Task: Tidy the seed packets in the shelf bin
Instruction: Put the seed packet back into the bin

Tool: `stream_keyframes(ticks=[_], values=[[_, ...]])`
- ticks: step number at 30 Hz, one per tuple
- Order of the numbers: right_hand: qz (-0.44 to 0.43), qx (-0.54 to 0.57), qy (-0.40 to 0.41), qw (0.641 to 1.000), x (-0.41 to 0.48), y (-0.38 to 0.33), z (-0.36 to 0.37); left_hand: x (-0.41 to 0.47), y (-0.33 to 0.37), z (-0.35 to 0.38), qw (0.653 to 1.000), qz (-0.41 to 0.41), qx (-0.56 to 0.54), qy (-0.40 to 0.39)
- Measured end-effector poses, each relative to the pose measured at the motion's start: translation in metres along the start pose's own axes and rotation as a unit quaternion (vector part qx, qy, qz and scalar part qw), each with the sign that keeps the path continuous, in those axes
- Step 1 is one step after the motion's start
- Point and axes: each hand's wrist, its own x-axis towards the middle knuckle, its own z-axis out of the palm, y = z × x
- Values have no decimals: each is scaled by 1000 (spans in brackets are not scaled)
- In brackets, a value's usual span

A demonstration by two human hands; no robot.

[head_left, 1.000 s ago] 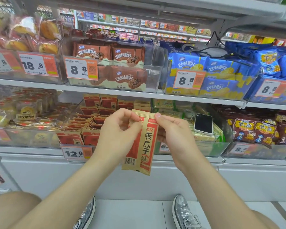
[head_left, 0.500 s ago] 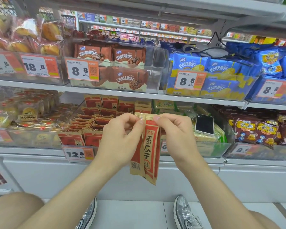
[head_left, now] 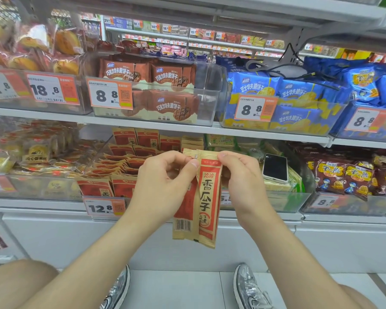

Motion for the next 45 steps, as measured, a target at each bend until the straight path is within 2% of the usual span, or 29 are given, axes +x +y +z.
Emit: stream_keyframes(ticks=[6,11,14,18,21,27,33,37,45], values=[[54,-62,-55,995,0,2,1,2,-4,-1,998,1,21,65],[112,-140,-164,970,-2,6,1,9,-11,-4,990,-16,-38,137],[134,-143,-193,961,-2,7,2,13,-15,-7,988,-38,-65,132],[123,-93,-144,978,1,9,1,16,-21,-8,996,-45,-33,76],[104,-90,-100,985,4,10,-1,15,-22,-9,998,-50,36,31],[93,-76,-28,992,7,12,-3,7,-21,-8,992,-55,105,-36],[76,-85,-38,993,7,13,-5,10,-19,-11,988,-48,144,-27],[74,-74,-80,991,8,10,-8,12,-18,-12,987,-37,158,-12],[65,-103,-92,988,10,8,-14,12,-14,-18,988,-17,142,-63]])
